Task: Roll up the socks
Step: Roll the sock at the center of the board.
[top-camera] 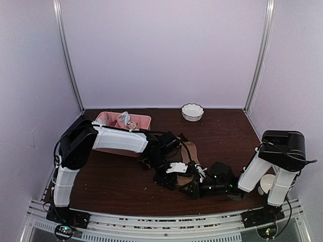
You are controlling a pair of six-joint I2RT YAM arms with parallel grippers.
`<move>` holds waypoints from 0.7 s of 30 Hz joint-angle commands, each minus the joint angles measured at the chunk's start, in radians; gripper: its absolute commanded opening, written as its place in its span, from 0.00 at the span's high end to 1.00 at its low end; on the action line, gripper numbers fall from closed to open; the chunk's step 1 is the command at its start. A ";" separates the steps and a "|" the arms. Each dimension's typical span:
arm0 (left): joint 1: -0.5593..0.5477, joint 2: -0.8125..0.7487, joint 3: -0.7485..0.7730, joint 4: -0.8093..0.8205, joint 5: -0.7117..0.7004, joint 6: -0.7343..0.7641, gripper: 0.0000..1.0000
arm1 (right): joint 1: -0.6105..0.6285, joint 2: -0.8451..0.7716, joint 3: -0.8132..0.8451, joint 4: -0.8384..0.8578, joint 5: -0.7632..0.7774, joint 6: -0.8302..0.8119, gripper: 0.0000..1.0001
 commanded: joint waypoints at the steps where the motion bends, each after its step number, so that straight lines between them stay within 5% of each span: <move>1: 0.008 -0.012 -0.012 0.086 -0.059 -0.046 0.65 | 0.007 0.091 -0.019 -0.196 -0.034 0.036 1.00; 12: 0.017 0.046 0.058 -0.091 0.056 -0.012 0.76 | 0.007 0.096 -0.026 -0.185 -0.036 0.029 1.00; 21: 0.065 0.103 0.128 -0.137 0.091 -0.124 0.83 | 0.013 0.065 -0.053 -0.171 -0.003 -0.029 1.00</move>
